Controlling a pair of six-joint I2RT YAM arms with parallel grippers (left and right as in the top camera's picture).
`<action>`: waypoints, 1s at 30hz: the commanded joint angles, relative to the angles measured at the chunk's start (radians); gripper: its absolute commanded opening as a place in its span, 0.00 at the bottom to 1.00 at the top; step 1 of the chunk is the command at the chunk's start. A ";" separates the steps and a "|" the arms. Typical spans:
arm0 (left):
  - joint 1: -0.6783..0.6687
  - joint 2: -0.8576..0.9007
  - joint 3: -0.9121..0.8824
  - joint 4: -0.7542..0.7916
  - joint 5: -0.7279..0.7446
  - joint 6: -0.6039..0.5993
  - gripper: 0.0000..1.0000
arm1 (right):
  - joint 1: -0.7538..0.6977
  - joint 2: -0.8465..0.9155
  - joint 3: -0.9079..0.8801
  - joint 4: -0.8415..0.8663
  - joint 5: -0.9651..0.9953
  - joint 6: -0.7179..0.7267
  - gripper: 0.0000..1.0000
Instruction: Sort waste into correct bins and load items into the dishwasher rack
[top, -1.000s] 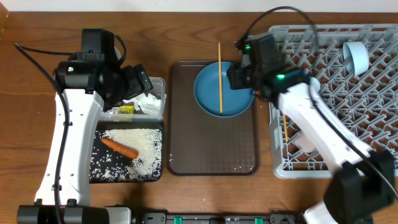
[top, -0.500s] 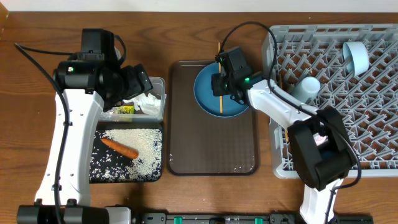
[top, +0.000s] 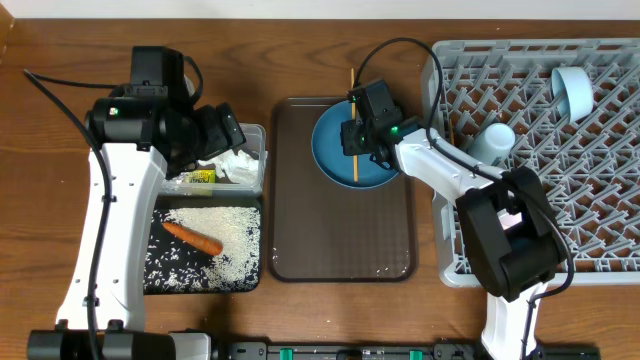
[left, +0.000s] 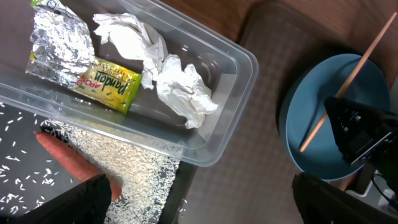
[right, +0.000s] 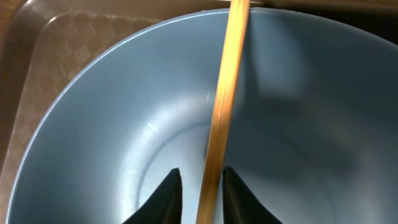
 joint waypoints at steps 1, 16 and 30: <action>0.004 -0.014 0.024 -0.002 0.006 -0.002 0.95 | 0.006 0.010 -0.001 0.004 0.017 0.003 0.13; 0.004 -0.014 0.024 -0.002 0.006 -0.002 0.95 | 0.004 -0.090 0.002 -0.028 0.013 0.017 0.01; 0.004 -0.014 0.024 -0.002 0.006 -0.002 0.95 | -0.060 -0.498 0.002 -0.453 0.108 -0.083 0.01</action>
